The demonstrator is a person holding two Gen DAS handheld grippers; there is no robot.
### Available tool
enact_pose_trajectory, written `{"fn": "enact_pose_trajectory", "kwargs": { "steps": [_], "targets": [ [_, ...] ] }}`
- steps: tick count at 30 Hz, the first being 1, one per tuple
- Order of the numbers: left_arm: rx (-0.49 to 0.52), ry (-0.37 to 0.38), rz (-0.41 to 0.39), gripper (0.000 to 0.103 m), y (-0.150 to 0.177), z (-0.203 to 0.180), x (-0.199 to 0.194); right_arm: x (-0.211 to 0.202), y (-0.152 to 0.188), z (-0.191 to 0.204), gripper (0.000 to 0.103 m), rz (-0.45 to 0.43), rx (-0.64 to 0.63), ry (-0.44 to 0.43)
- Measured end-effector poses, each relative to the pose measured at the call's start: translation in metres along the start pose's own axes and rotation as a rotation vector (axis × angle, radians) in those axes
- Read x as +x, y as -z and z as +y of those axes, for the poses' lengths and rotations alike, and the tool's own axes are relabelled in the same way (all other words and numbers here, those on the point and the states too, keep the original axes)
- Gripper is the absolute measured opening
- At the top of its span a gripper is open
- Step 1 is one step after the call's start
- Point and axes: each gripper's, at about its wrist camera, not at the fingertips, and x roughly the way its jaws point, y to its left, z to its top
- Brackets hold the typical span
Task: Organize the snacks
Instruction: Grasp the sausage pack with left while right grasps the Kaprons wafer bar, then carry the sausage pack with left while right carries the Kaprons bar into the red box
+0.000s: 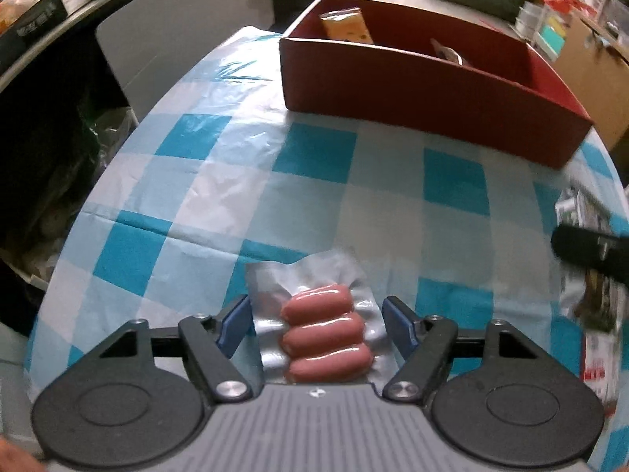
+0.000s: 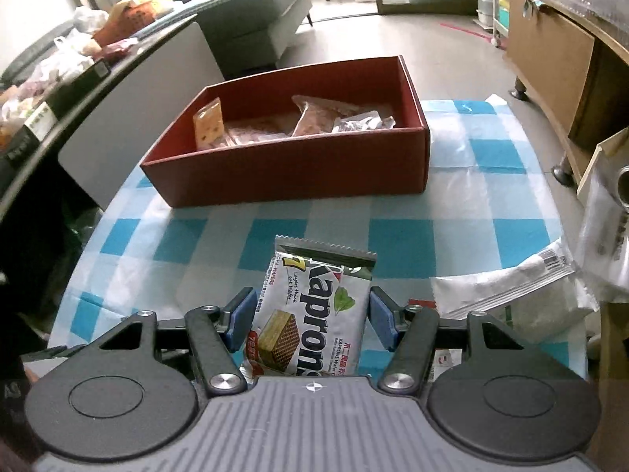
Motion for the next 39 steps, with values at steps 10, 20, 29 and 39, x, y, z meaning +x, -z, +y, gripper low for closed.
{"fn": "enact_pose_trajectory", "kwargs": {
  "steps": [10,20,29,39],
  "targets": [
    [0.04,-0.01,-0.046,0.064,-0.001,0.003,-0.024,-0.014,0.0,-0.008,0.068,-0.037,0.034,-0.021],
    [0.044,0.037,-0.183,0.064,-0.037,-0.001,-0.045,-0.011,-0.009,-0.007,0.068,-0.063,0.059,0.006],
    [0.015,0.094,-0.226,0.064,-0.081,0.004,-0.039,-0.015,-0.042,-0.002,0.068,-0.173,0.127,-0.004],
    [-0.016,0.108,-0.275,0.064,-0.137,0.004,-0.023,0.008,-0.076,0.001,0.068,-0.211,0.147,0.018]
  ]
}}
